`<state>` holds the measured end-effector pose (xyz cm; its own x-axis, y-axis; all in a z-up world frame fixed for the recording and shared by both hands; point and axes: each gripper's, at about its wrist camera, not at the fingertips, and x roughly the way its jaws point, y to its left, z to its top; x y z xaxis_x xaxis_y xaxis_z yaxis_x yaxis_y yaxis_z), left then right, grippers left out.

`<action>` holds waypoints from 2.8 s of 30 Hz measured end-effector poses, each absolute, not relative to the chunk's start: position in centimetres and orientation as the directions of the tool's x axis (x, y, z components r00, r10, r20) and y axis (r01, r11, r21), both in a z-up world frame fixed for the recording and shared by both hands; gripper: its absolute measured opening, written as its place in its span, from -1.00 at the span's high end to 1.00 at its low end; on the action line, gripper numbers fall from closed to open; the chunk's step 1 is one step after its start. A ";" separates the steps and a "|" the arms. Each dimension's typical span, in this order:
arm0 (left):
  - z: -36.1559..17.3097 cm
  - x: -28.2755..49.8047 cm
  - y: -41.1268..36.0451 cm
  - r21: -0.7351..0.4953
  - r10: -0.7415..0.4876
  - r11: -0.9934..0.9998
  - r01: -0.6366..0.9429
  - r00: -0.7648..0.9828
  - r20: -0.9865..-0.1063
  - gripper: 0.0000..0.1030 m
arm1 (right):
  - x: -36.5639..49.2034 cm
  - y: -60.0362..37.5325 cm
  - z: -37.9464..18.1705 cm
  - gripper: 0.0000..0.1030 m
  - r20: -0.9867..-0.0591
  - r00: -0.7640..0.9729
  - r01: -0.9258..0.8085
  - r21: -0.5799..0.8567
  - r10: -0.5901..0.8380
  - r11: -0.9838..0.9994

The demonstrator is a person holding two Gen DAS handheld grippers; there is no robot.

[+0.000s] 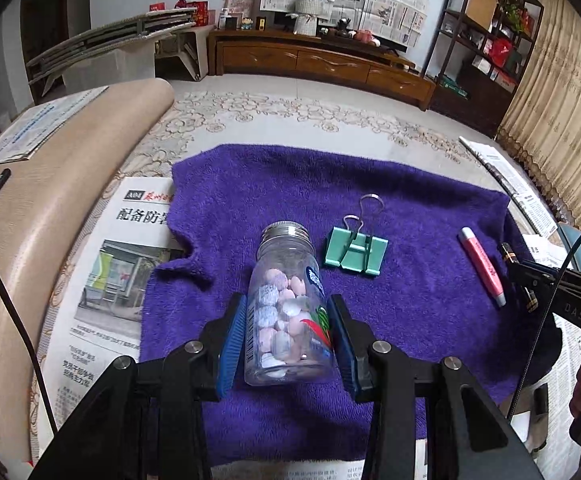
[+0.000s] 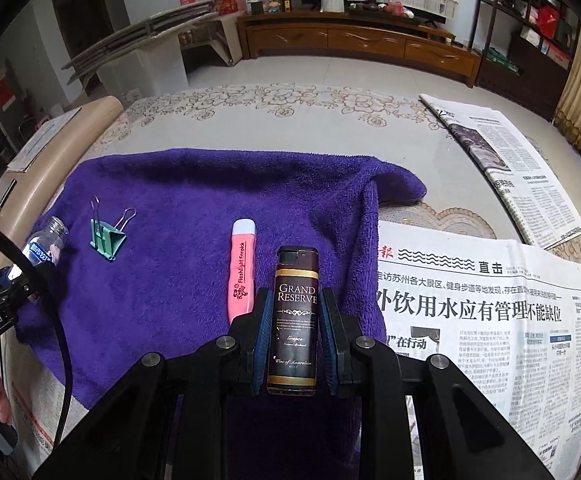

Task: Organize rigid objects
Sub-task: 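Carry the candy jar and Grand Reserve bottle onto the towel while both grippers release them, then grasp the pink Vaseline tin with the left gripper while the right gripper reaches for the black USB stick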

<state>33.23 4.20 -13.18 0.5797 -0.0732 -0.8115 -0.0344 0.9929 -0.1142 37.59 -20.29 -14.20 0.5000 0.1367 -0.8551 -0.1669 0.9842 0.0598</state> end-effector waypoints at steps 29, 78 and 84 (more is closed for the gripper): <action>-14.4 34.0 3.4 -0.054 -0.054 0.998 0.015 0.531 -0.846 -0.34 | 37.5 -19.4 -15.4 0.14 -0.867 0.470 -0.236 0.057 0.165 0.970; -15.2 19.9 -7.2 0.001 -0.260 0.899 0.438 0.536 -0.803 -0.44 | 18.6 -28.8 -13.8 -0.99 -0.833 0.534 -0.063 0.133 0.146 0.989; -15.0 19.5 -7.5 -0.001 -0.286 0.885 0.465 0.543 -0.790 0.07 | 18.6 -29.6 -14.2 -0.99 -0.834 0.534 -0.042 0.138 0.139 0.990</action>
<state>19.47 -7.55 -14.99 0.5428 -0.2856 -0.7898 0.4648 0.8854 -0.0007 18.58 -29.56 -14.16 0.5337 0.1389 -0.8342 -0.0423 0.9896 0.1377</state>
